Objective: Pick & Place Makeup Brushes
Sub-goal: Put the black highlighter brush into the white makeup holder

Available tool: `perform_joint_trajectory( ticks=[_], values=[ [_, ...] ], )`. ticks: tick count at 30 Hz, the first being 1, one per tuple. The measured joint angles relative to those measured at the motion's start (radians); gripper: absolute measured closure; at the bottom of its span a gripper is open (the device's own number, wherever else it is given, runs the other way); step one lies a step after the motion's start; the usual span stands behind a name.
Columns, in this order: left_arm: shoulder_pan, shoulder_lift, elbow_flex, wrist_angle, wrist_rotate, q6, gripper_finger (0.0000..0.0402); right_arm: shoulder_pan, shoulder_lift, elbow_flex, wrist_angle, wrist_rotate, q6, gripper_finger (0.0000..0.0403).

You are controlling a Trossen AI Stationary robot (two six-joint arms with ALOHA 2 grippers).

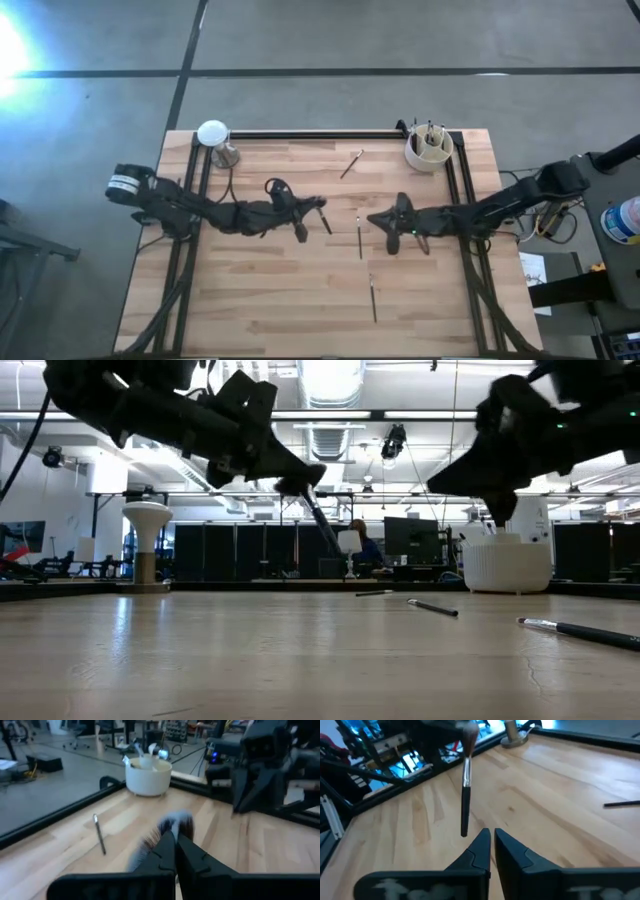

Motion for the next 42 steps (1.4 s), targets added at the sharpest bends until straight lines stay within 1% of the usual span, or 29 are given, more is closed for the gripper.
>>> perform_joint_trajectory(
  ticks=[3,8,12,18,23,28,34,38,42],
  values=[
    [0.004,0.0,0.004,0.036,0.018,0.029,0.0401,-0.011,0.083,0.064,0.0,-0.006,0.019,0.0362],
    [0.004,0.0,0.003,0.076,0.022,0.047,0.0401,-0.049,0.201,0.17,-0.001,-0.097,0.031,0.032],
    [0.004,0.0,0.003,0.076,0.034,0.048,0.0401,-0.087,0.278,0.252,-0.014,-0.12,0.022,0.0288],
    [0.004,0.0,0.004,0.075,0.035,0.047,0.0401,-0.163,0.345,0.359,-0.066,-0.16,0.023,0.0248],
    [0.004,0.0,0.003,0.068,0.035,0.048,0.0402,-0.197,0.386,0.435,-0.08,-0.253,-0.008,0.0233],
    [0.005,0.0,0.003,0.065,0.034,0.06,0.0402,-0.201,0.435,0.488,-0.08,-0.283,-0.022,0.0236],
    [0.007,0.0,0.003,0.067,0.034,0.066,0.0402,-0.21,0.487,0.531,-0.08,-0.282,-0.024,0.0256],
    [0.007,0.0,0.003,0.065,0.034,0.066,0.0402,-0.212,0.51,0.558,-0.078,-0.28,-0.039,0.0287],
    [0.008,0.0,0.003,0.066,0.033,0.066,0.0401,-0.212,0.513,0.567,-0.079,-0.28,-0.073,0.0336]
  ],
)
